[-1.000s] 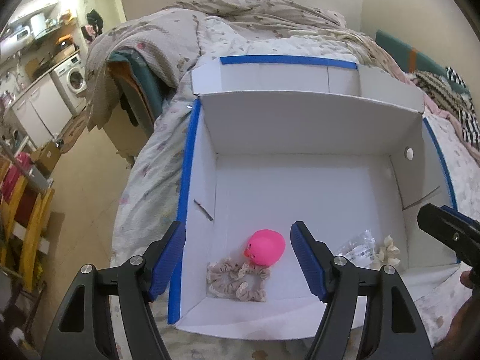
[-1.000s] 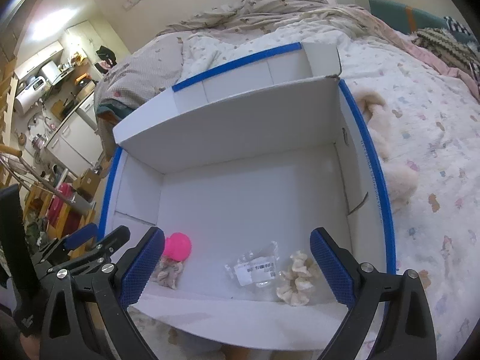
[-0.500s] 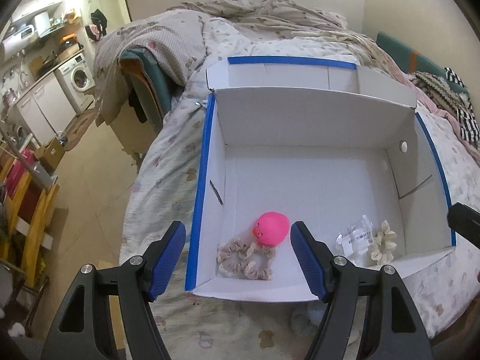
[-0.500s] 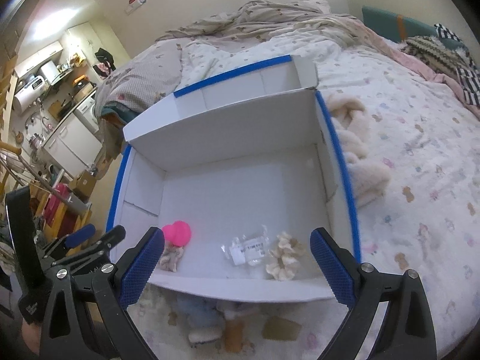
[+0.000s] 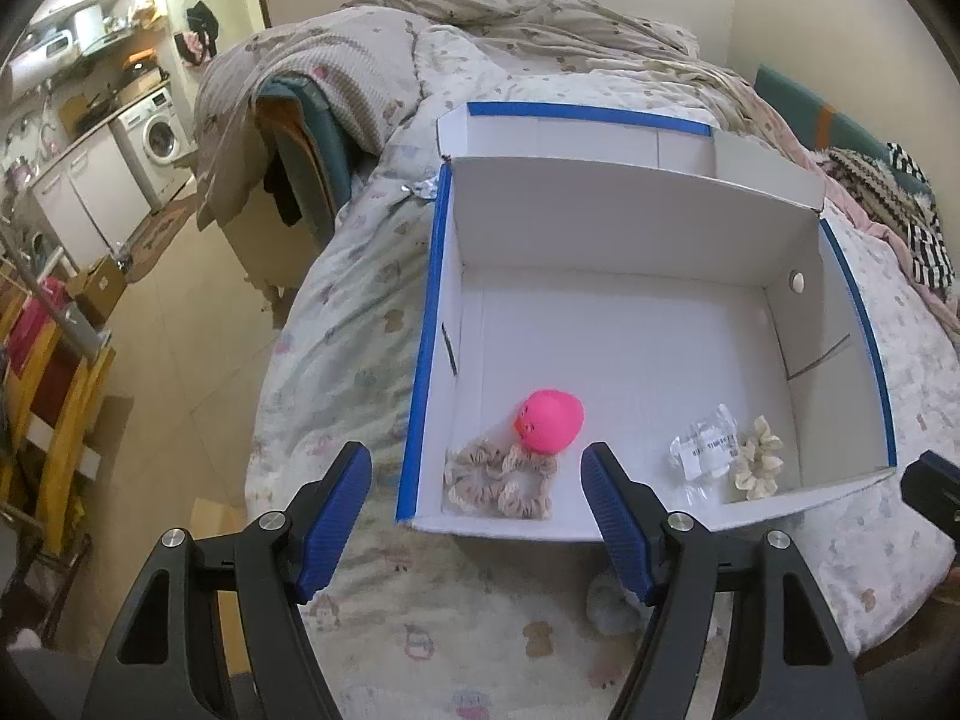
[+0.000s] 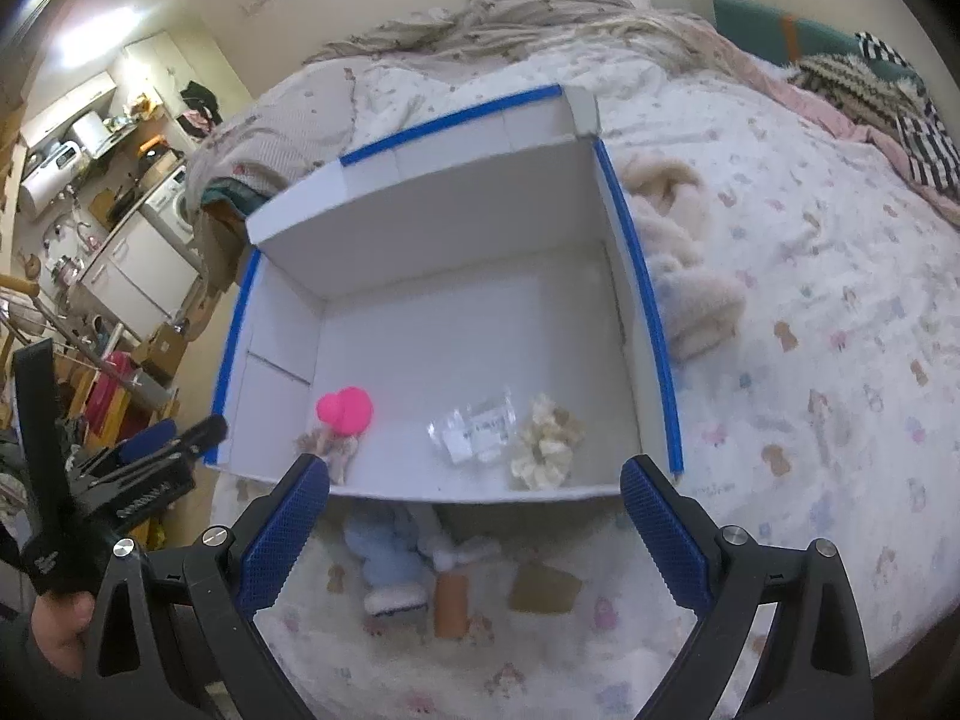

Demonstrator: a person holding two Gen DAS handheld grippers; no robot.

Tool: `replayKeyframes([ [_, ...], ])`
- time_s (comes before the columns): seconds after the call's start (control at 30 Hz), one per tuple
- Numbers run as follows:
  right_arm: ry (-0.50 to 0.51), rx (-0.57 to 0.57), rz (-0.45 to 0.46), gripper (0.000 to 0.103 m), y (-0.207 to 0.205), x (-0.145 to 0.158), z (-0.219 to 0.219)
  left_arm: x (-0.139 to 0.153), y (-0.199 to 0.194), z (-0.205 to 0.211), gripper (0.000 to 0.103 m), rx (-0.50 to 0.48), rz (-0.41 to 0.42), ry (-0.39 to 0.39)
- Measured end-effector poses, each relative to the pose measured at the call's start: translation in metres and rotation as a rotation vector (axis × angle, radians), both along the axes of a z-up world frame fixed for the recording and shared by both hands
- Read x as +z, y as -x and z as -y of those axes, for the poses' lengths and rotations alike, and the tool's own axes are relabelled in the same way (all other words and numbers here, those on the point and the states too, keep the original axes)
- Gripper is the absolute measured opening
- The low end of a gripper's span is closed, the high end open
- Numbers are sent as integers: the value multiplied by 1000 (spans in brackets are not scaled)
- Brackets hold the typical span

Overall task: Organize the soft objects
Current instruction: 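Move both open tools back over the items beside the box, then grasp the light-blue fluffy plush with the left tool while the right tool grasps the beige piece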

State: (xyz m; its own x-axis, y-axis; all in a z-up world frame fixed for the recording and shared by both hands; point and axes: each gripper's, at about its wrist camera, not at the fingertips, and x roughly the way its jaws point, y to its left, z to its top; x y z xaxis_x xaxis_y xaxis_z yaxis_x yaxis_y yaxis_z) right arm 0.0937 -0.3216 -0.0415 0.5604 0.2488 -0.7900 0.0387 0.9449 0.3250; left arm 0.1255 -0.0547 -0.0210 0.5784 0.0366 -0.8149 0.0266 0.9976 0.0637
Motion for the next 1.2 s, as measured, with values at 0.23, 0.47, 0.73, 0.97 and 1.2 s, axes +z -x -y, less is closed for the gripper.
replayKeyframes([
  [0.23,-13,-51,-115,103,10,-23,5,-7,15,-12,70,13,-63,67],
  [0.47,-65,-92,-206,103,8,-42,12,-21,26,-24,70,28,-144,127],
  [0.73,-56,-113,-293,103,2,-66,15,-50,32,13,70,-114,-269,165],
  [0.97,-53,-112,-312,103,-1,-74,16,-96,27,60,70,-210,-418,188],
  [1.2,-37,-118,-327,103,-4,-81,17,-121,16,80,62,-212,-492,236],
])
